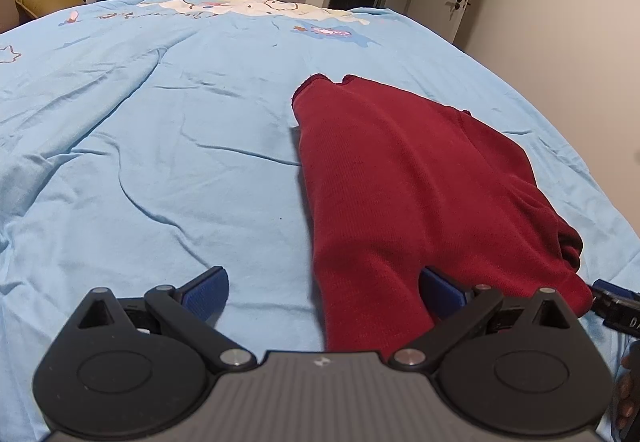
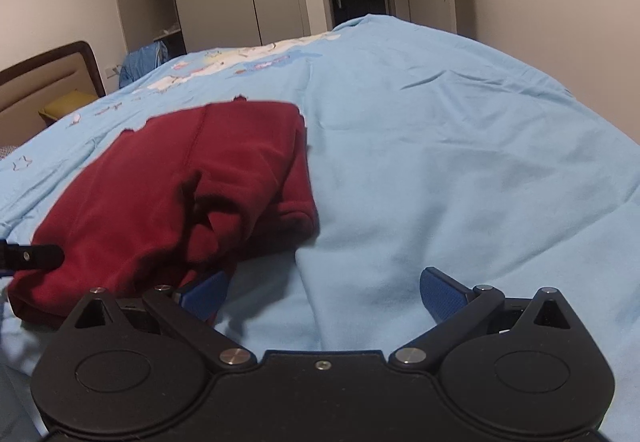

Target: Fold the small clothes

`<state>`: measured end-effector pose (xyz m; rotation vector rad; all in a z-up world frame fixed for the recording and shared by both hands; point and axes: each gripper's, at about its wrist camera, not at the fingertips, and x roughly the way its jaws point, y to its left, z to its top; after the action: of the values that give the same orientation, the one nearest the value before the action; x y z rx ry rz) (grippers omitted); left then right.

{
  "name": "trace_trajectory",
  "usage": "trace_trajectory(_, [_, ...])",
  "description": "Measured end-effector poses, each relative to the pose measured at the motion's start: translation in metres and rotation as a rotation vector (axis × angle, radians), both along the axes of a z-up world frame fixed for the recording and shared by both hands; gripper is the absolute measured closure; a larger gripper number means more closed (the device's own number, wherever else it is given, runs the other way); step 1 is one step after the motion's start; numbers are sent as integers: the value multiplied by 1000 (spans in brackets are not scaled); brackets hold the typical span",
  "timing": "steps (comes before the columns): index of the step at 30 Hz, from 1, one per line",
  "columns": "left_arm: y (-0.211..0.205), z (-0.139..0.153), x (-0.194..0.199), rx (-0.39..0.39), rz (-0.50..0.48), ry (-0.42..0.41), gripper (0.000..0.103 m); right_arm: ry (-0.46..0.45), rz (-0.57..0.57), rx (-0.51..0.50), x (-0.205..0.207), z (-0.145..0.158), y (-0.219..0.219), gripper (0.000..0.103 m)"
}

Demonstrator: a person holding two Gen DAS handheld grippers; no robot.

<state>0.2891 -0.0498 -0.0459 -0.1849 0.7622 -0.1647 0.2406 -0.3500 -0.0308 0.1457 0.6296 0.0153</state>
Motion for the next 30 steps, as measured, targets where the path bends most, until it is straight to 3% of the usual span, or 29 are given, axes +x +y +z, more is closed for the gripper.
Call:
trace_trajectory(5, [0, 0, 0, 1, 0, 0, 0, -66, -49, 70, 1, 17, -6, 1])
trace_trajectory(11, [-1, 1, -1, 4, 10, 5, 0, -118, -20, 113, 26, 33, 6, 1])
trace_trajectory(18, [-2, 2, -2, 7, 13, 9, 0, -46, -3, 28, 53, 23, 29, 1])
trace_trajectory(30, [1, 1, -3, 7, 1, 8, 0, -20, 0, -3, 32, -1, 28, 1])
